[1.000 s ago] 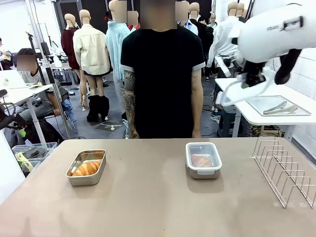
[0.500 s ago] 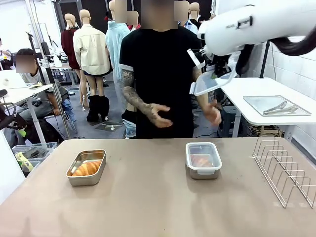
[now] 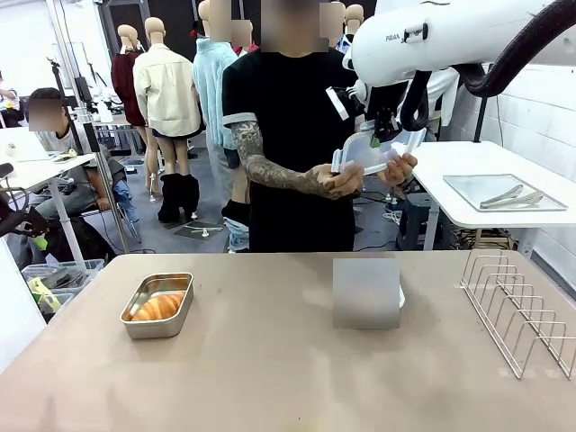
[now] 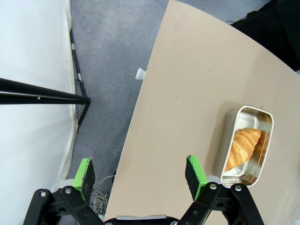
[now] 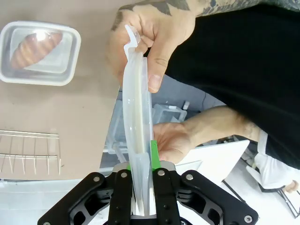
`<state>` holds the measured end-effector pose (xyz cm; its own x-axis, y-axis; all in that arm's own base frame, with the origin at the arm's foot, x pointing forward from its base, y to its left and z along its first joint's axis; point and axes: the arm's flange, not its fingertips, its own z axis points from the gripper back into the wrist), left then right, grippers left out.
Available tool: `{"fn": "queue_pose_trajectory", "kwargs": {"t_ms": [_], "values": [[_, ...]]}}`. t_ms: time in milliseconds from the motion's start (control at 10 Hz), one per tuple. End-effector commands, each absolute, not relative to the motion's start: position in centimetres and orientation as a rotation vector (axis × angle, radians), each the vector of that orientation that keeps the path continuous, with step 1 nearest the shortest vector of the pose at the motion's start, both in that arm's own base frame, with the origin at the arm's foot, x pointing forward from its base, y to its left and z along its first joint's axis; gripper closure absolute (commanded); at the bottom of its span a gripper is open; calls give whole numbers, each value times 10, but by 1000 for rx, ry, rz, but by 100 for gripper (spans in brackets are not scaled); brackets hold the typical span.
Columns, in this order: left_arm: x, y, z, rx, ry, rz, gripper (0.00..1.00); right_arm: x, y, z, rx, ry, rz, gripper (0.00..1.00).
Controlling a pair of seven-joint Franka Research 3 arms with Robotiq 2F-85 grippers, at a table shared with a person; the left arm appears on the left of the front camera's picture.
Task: Place the bread in airtight containers.
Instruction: Release when the human grabs the Airtight Container lid.
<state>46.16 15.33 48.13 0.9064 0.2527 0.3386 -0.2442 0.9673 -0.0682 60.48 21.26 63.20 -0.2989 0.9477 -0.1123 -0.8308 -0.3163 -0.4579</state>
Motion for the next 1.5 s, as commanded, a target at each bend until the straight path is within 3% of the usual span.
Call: {"fn": "queue_pose_trajectory", "kwargs": {"t_ms": [0,400,500,900,1000,1400], "values": [[459,155,481,-2,-354,259,0,610,215,638,-427,-370,1852,100],[459,155,481,-2,-354,259,0,605,212,639,-407,-356,1882,100],[459,155,481,-2,-354,259,0,600,211,640,-402,-337,1874,92],[459,155,481,-2,-354,259,0,549,172,659,-352,-308,1849,15],[459,155,481,-2,-354,259,0,533,155,660,-321,-288,1878,0],[459,155,481,-2,-354,259,0,489,55,654,-88,-183,1802,0]]}}
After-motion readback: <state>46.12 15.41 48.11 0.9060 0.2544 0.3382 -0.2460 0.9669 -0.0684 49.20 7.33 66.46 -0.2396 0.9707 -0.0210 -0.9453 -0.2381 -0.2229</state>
